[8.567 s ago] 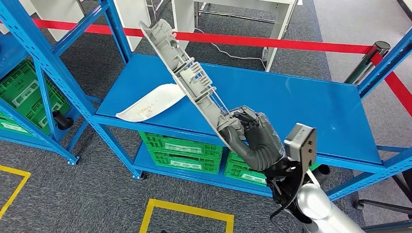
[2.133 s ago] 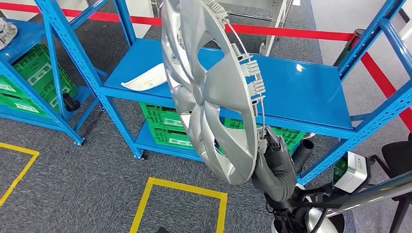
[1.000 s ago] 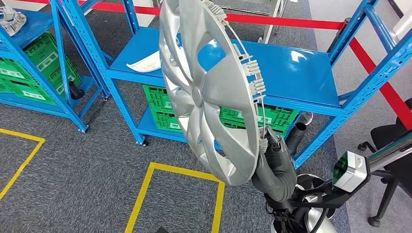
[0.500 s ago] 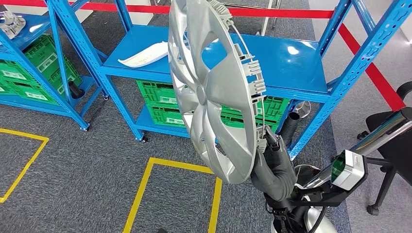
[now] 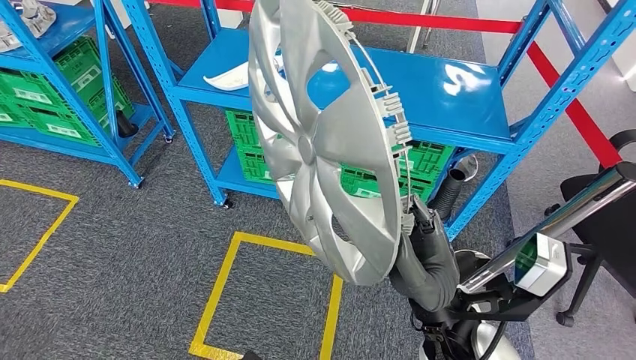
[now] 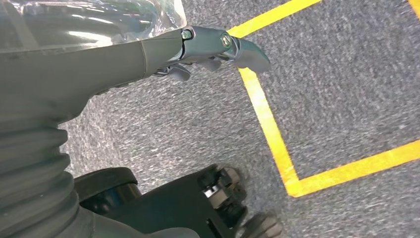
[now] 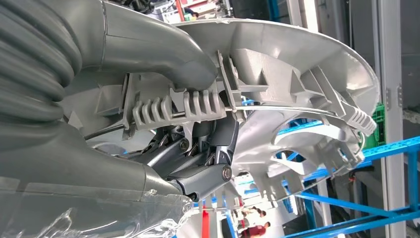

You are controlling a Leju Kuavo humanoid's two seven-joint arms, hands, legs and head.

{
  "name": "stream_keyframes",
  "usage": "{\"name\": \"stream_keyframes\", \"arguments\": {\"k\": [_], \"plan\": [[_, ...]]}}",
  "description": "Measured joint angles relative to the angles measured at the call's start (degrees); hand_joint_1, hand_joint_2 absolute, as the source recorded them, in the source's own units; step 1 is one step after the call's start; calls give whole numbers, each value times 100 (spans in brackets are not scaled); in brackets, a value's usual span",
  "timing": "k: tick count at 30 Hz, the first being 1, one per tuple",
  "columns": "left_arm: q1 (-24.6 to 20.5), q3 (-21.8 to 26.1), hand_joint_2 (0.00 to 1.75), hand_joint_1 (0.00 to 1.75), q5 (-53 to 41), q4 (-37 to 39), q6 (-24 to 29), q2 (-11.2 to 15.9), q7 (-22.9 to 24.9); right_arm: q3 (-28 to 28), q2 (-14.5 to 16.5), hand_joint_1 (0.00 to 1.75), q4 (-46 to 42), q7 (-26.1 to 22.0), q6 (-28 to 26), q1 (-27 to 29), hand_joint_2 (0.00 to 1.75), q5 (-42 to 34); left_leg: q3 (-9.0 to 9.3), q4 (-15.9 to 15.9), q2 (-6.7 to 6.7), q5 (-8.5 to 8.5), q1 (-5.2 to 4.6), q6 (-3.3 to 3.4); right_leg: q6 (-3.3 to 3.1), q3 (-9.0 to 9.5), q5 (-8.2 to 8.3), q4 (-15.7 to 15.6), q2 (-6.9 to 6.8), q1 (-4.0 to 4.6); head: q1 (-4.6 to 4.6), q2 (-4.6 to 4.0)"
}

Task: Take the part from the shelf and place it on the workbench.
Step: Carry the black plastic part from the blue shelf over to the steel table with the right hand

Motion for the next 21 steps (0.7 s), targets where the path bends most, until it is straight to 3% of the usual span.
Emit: {"name": "stream_keyframes", "arguments": {"k": [1, 2, 4, 6, 7, 10, 12, 15, 16, 17, 18, 21], "plan": [[1, 0, 175, 0, 3, -1, 0, 0, 0, 1, 0, 175, 0, 4, 0, 3, 175, 0, -66, 33, 3, 24, -5, 1, 4, 16, 5, 131, 1, 0, 1, 0], [1, 0, 175, 0, 7, -1, 0, 0, 0, 1, 0, 175, 0, 7, 0, 4, 175, 0, -131, 71, 4, 45, -9, -2, 2, 129, 107, 57, 1, 1, 1, 0], [1, 0, 175, 0, 14, -2, 0, -1, 0, -1, 0, 175, 0, 9, 0, 0, 175, 0, -242, 153, 3, 72, -10, -19, -24, 576, 373, -591, 0, 3, 2, 0], [-2, 0, 175, 0, 24, -2, 1, -2, 0, -4, 0, 175, -2, 10, -1, -4, 175, 0, -332, 219, 3, 106, -23, -68, -70, 934, 452, -1220, 8, 19, 3, 0], [-2, 0, 175, 0, 30, -2, 2, -3, 0, -6, -1, 175, -3, 10, -2, -4, 175, 0, -366, 234, 3, 134, -26, -104, -96, 991, 431, -1360, 16, 31, 2, 0], [9, 0, 175, 0, 43, -3, 3, -2, 0, -8, -2, 175, -3, 12, -3, 1, 175, 0, -424, 234, -5, 203, -20, -212, -196, 925, 505, -1413, 27, 36, 1, 0], [19, 0, 175, 0, 51, -2, 6, -1, 0, -8, -1, 175, -2, 13, -4, 1, 175, 0, -485, 387, -19, -3, -13, -278, -279, 863, 594, -1446, 11, 7, -17, 0], [26, 0, 175, 0, 58, -2, 10, 1, 0, -8, 0, 175, -1, 14, -5, 6, 175, 0, -731, 1336, -25, -703, 18, -348, -332, 733, 705, -1436, -13, 4, -63, 0], [28, 0, 175, 0, 58, -2, 11, 2, 0, -8, 0, 175, -1, 15, -6, 10, 175, 0, -791, 1650, -25, -849, 23, -359, -336, 681, 737, -1423, -20, 8, -65, 0], [31, 0, 175, 0, 59, -2, 11, 2, 0, -7, 0, 175, -1, 16, -7, 13, 175, 0, -773, 1785, -25, -871, 23, -359, -335, 627, 767, -1408, -24, 11, -68, 0], [34, 0, 175, 0, 59, -2, 11, 3, 0, -7, 0, 175, 0, 18, -7, 16, 175, 0, -654, 1709, -25, -785, 22, -350, -331, 576, 794, -1391, -23, 14, -69, 0], [31, 0, 175, 0, 58, -2, 11, 7, 0, -7, 0, 175, 0, 23, -7, 17, 175, 0, 106, 577, -39, -358, 3, -262, -291, 478, 869, -1359, -14, 23, -68, 0]]}}
